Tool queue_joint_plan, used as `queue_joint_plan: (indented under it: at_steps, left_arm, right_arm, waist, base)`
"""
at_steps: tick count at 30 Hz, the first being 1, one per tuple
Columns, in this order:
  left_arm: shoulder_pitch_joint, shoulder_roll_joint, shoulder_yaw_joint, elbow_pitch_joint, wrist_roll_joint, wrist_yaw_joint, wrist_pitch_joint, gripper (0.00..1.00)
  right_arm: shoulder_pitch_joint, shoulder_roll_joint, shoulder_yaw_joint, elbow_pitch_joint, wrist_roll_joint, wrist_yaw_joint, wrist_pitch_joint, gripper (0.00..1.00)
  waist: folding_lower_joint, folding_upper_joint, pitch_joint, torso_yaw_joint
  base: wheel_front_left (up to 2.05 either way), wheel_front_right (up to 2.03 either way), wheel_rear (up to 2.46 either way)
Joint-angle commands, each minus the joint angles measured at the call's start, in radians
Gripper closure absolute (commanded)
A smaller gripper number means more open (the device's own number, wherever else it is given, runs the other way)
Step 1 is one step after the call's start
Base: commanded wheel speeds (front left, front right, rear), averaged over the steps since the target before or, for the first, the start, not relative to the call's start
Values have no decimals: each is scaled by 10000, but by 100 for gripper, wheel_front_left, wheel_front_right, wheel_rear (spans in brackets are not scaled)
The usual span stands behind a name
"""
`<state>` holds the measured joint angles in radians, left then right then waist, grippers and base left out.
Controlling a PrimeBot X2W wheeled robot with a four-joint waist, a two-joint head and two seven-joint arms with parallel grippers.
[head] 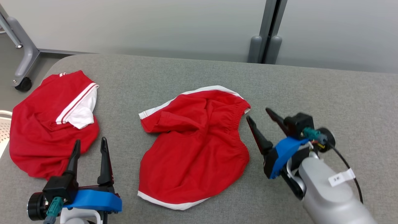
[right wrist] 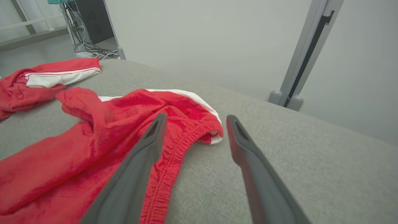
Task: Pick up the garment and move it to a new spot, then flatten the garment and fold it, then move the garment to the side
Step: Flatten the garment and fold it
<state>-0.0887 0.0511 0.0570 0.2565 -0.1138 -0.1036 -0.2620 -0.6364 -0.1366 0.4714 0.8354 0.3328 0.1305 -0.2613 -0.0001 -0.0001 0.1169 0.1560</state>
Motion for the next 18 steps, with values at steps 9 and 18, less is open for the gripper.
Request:
queue_joint_plan:
  at_steps: [9, 18]
  left_arm:
    - [-190, -10, -151, 16, -56, -64, -46, 0]
    - [-208, -13, -32, 53, -82, -34, -46, 0]
  right_arm:
    - [1230, 381, 384, 611, -114, 5, 83, 0]
    - [988, 664, 906, 1284, 243, 3, 217, 100]
  waist:
    - [1, 1, 150, 188]
    - [1, 1, 303, 225]
  base:
    - [0, 0, 0]
    - [0, 0, 0]
